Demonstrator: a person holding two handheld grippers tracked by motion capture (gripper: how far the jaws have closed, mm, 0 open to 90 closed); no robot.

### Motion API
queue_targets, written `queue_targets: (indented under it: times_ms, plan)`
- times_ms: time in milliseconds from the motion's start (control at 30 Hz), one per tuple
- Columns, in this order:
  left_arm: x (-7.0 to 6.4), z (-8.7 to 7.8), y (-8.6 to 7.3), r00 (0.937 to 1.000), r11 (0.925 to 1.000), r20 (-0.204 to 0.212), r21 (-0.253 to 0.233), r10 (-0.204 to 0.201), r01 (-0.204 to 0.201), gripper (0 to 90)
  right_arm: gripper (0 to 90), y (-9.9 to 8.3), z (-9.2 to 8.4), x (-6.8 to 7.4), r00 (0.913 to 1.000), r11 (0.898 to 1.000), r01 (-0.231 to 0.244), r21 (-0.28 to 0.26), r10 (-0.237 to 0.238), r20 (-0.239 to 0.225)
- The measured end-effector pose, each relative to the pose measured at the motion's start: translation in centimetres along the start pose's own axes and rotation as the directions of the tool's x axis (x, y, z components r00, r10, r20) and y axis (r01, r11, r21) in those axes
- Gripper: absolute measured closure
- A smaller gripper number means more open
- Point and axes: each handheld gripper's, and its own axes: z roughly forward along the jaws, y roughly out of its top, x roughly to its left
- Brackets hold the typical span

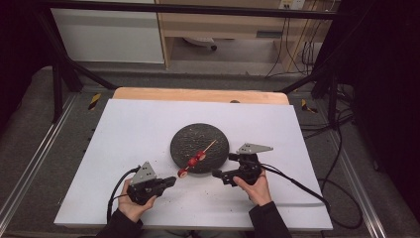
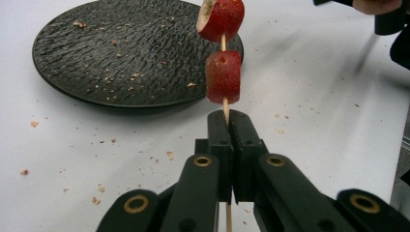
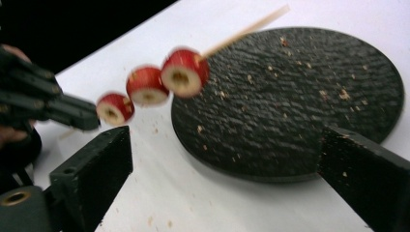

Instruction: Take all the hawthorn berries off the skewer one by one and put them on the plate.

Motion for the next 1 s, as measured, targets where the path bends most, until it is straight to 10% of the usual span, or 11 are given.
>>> queue_targets:
  times_ms: [700, 1000]
  plan:
    - [-1.7, 1.0, 0.1, 0.9989, 0.9994, 0.032, -0.007, 0.035, -0.035, 88.4, 55.5, 0.8, 2.1, -0.2, 0.9861, 0.992, -0.125, -0.032, 0.121, -0.114]
    - [-1.6, 0.7, 0.0, 0.9987, 0.9989, 0.028, -0.021, 0.042, -0.041, 88.4, 60.3, 1.2, 1.6, -0.3, 0.9794, 0.987, -0.156, -0.040, 0.149, -0.136]
